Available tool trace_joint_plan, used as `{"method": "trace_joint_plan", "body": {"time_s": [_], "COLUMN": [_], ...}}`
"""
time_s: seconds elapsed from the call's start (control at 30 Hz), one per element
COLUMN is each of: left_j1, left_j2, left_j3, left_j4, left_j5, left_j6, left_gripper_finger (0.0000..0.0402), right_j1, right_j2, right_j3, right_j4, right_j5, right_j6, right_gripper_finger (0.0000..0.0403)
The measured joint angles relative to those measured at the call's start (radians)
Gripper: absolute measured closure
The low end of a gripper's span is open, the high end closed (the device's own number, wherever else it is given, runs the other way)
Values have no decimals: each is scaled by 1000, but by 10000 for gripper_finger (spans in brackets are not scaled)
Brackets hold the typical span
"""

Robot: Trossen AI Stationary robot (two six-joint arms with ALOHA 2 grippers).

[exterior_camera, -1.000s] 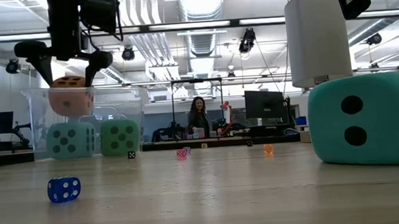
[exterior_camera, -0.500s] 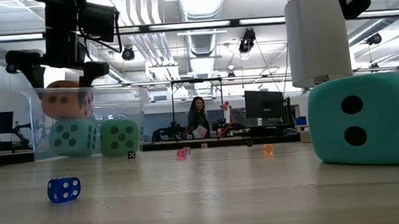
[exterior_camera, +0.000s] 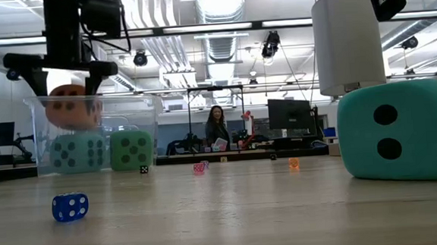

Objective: Pick & Place Dice
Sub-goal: Put the orange large dice into the transparent bin

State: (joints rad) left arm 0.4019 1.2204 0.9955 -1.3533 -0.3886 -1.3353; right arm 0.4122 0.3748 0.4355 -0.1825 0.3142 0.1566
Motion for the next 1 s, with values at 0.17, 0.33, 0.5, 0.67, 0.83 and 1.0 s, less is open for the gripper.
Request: {"method": "trace_joint_plan", "body": {"time_s": [0.17,0.33,0.5,0.67,0.83,1.0], "left_j1": [0,2,11,11,12,12], "left_j2": [-37,-48,-47,-47,-47,-47], "left_j3": [0,1,1,0,1,0], "left_j4": [0,5,41,50,65,78], "left_j5": [-28,-111,-117,-117,-113,-136], "left_j6": [0,-7,2,-4,-4,-15], "left_gripper_finger": [5,3,2,2,2,2], "right_j1": [0,0,0,0,0,0], "right_j2": [0,0,0,0,0,0], "right_j3": [0,0,0,0,0,0], "right_j4": [0,0,0,0,0,0], "right_j5": [0,0,0,0,0,0], "right_j6": [0,0,0,0,0,0], "right_gripper_finger": [394,394,394,394,394,394]}}
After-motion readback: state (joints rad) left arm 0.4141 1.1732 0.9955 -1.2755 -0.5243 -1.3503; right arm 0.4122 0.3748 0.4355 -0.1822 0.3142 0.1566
